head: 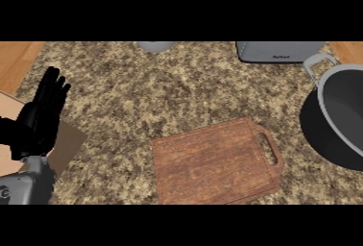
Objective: Pick the cupcake from the cutting board and place it in the pot
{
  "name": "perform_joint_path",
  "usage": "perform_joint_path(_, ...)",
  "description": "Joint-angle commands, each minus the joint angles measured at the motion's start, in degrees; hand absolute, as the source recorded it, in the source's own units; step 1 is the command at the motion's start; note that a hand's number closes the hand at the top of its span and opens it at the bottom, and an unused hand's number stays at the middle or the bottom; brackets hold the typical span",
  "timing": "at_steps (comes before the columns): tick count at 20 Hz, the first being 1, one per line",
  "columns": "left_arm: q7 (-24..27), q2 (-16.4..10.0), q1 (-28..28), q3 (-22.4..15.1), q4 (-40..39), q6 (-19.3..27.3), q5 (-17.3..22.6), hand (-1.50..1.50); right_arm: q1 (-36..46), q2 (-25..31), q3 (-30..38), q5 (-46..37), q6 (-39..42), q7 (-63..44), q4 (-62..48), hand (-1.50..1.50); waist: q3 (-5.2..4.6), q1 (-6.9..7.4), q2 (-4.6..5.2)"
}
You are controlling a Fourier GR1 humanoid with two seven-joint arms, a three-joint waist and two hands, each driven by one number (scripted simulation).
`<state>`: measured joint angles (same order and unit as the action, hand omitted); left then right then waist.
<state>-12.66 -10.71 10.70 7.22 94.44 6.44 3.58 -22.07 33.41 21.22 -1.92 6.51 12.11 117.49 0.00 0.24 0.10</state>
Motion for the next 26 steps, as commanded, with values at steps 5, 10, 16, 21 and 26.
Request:
perform_joint_path(5,0.2,0.1,-0.5,-0.6,0.1,-1.2,0.1,0.00,12.6,2.0,0.4,-13.2,-7.6,5.6,-16.3,1.50,0.08,1.30,0.32)
perform_joint_path(10,-0.1,0.2,3.7,0.2,-2.8,-0.5,0.3,0.00,21.4,3.0,-2.2,-24.2,-15.7,8.8,-31.6,1.50,0.10,1.41,0.54)
perform_joint_path(16,-1.8,-2.1,2.3,1.8,-0.5,-2.2,1.5,0.00,34.5,0.7,-6.3,-29.2,-20.1,16.7,-54.9,1.50,0.11,1.49,0.32)
perform_joint_path(21,-2.3,-0.7,2.4,1.3,0.3,-0.3,0.5,0.00,39.4,0.5,-7.0,-28.2,-14.2,15.2,-67.0,-1.50,0.10,1.29,0.26)
perform_joint_path(26,-0.3,0.7,1.4,-0.5,-1.0,-1.2,0.1,0.00,44.6,0.0,-7.5,-23.5,-4.3,18.7,-72.8,-1.50,0.18,2.31,0.51)
